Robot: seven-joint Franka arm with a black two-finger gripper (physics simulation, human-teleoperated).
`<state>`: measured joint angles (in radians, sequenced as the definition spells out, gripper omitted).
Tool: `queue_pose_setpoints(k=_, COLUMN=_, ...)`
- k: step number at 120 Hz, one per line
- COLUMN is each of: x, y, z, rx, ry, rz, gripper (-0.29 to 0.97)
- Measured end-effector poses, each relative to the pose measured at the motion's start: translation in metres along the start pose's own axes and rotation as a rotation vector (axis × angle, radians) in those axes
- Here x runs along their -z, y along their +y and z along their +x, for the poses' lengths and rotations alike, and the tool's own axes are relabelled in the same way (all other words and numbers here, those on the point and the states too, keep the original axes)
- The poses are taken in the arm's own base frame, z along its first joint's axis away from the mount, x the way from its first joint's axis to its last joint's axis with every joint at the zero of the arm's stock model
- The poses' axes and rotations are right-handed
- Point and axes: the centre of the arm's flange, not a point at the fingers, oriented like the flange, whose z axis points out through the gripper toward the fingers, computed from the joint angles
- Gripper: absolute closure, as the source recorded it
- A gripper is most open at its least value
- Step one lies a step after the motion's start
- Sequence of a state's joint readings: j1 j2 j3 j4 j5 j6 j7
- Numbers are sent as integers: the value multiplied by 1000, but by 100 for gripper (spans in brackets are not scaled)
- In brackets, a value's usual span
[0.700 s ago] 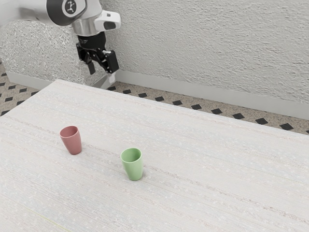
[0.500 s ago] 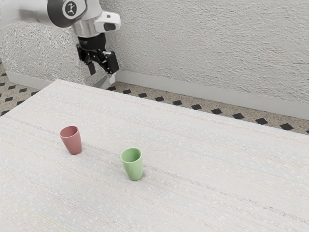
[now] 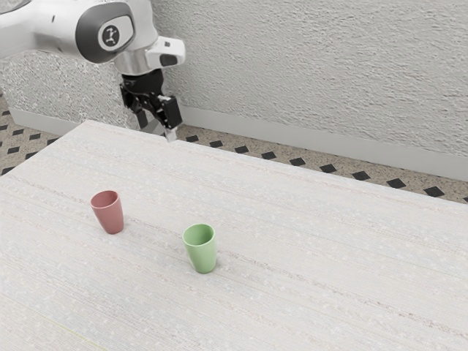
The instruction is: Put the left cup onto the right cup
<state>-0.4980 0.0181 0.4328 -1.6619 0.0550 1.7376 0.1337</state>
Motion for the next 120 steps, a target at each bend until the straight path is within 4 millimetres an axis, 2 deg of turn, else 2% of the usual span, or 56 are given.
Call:
queue_pose_setpoints(k=30, x=-18, y=-12, z=-21, rx=7, ry=-41, rz=0, gripper=2)
queue_pose_setpoints(k=51, x=-44, y=-36, z=-34, rx=53, ry=-65, rz=-17, gripper=2)
queue_pose_setpoints(k=65, x=-51, y=-52, z=-38, rx=86, ry=-58, rz=-21, gripper=2)
queue_pose_setpoints(k=91, x=-63, y=-45, z=-37, rx=81, ry=-48, rz=-28, gripper=2)
queue_pose_setpoints(k=120, x=-64, y=-48, z=-37, rx=88, ry=-31, rz=-27, gripper=2)
